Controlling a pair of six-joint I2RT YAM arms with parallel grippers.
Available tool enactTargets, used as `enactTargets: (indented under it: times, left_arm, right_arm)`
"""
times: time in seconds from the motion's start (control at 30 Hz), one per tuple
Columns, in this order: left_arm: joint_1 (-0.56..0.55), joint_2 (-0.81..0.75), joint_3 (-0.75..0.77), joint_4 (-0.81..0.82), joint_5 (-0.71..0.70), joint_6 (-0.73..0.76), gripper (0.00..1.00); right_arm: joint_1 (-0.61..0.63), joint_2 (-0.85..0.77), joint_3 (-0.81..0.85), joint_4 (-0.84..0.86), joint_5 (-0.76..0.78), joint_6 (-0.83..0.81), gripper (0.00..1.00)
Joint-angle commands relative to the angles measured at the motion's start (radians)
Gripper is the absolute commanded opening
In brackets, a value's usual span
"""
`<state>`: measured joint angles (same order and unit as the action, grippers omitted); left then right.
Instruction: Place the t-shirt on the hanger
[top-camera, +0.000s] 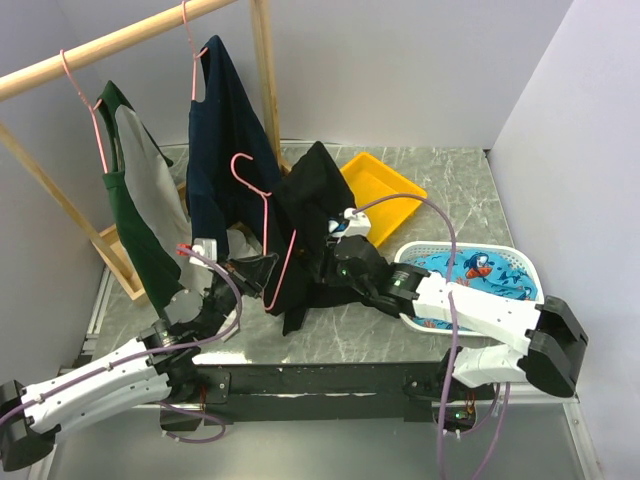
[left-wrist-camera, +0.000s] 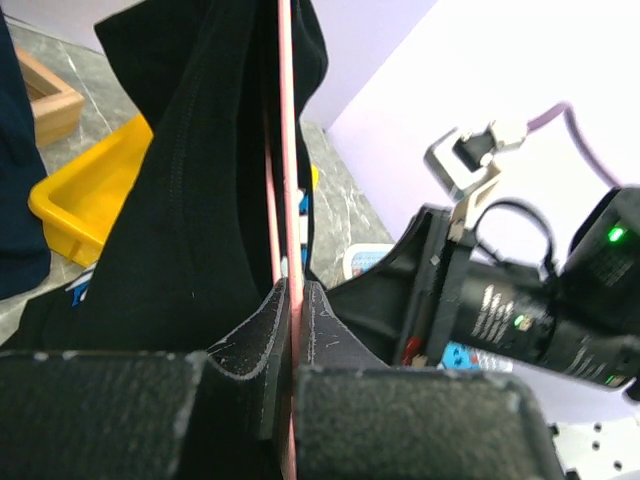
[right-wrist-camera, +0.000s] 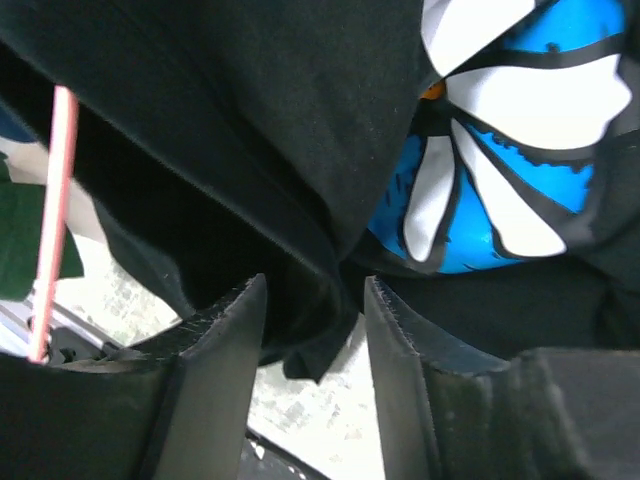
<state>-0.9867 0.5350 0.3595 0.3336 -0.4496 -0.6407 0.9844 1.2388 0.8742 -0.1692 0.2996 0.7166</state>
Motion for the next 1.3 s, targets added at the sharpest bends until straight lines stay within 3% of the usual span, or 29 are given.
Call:
enactTargets:
  times: [0.0,0.13,0.33,0.5,0.77,1.27]
  left_arm:
    - [-0.013,-0.006,0.044,0.189,-0.095,-0.007,0.01]
    - [-0.020,0.040,0.044,0.254,-0.153,-0.037,0.01]
    - [-0.041,0.164,0.065,0.390,-0.245,-0.054,0.01]
    - [-0.090,0.246,0.122,0.424,-0.357,-0.021,0.01]
    - [-0.116,0.352,0.199,0.424,-0.429,0.029,0.01]
    - [-0.150,0.520,0.265,0.527,-0.580,0.265,0.01]
  right_arm:
    - [0.025,0.021,-0.024,0.120,0.081,0.053,0.45]
    - [0.150,-0.002,-0.014,0.106,0.203,0.067,0.16]
    - [0.313,-0.036,0.014,0.033,0.395,0.098,0.00]
    - [0.398,0.010,0.094,-0.056,0.473,0.106,0.00]
    - [0.444,0.091,0.192,-0.124,0.414,0.035,0.00]
    - [0.476,0.022,0.266,-0.210,0.334,0.027,0.00]
